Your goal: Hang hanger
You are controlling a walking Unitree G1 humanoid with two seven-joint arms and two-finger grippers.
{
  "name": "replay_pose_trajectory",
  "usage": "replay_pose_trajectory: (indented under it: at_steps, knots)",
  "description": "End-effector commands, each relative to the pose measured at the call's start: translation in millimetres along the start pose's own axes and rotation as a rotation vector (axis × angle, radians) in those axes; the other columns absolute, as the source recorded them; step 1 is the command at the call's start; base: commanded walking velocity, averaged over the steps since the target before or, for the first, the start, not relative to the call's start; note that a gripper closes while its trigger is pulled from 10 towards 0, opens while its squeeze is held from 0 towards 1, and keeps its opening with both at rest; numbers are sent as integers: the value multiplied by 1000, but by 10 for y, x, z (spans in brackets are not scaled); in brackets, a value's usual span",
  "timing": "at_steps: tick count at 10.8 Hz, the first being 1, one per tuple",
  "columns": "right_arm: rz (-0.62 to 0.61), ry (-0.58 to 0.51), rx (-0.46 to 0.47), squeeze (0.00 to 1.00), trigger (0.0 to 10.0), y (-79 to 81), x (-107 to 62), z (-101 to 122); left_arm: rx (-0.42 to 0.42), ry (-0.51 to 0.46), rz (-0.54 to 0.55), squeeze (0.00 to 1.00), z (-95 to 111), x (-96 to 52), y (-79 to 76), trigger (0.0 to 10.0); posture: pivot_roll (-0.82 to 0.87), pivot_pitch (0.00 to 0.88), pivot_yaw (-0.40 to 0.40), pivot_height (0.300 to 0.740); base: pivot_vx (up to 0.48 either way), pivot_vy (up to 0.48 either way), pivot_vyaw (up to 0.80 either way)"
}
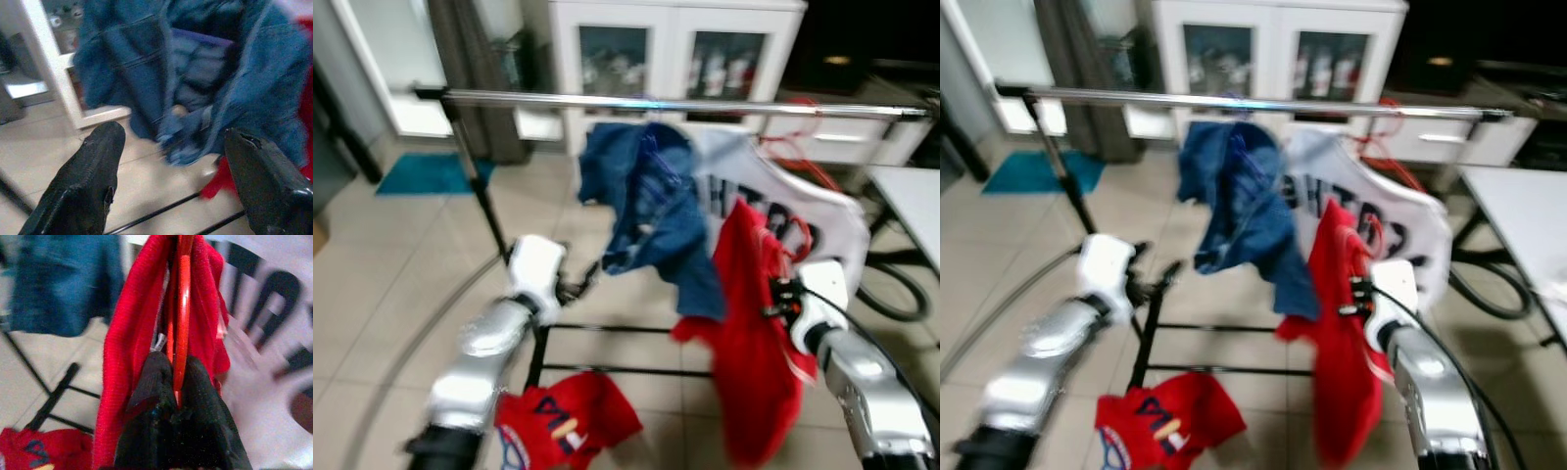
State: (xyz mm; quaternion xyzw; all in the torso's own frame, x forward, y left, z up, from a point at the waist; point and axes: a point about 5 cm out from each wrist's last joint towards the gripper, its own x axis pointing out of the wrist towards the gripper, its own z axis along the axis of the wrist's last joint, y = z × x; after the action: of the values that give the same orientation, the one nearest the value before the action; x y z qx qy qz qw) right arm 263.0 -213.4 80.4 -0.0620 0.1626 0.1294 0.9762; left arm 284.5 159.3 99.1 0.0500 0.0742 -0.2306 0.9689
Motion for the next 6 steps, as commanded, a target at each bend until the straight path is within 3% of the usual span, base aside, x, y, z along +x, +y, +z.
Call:
replay_pose_trajectory:
  at_steps: [1,2,3,4,5,6]
  knots:
    - [52,-9,-115,0,10000,-155,-120,99,-43,-44,-103,714,96,26,-70,10000,-60,12,11,740,0,0,0]
    - [114,32,-199,0,10000,-215,-197,98,-31,-39,-202,1000,134,29,-116,10000,-70,12,18,740,0,0,0]
    - [171,71,-267,0,10000,-253,-270,79,29,-18,-286,1000,144,26,-171,10000,-77,11,25,740,0,0,0]
    - [222,157,-372,0,10000,-390,-415,37,98,20,-437,1000,156,19,-255,10000,-82,11,28,740,0,0,0]
    - [194,202,-424,0,10000,-548,-516,32,130,46,-523,1000,170,25,-288,10000,-96,7,45,740,0,0,0]
    - [214,256,-466,0,10000,-606,-606,-10,145,67,-576,1000,164,29,-316,10000,-104,6,56,740,0,0,0]
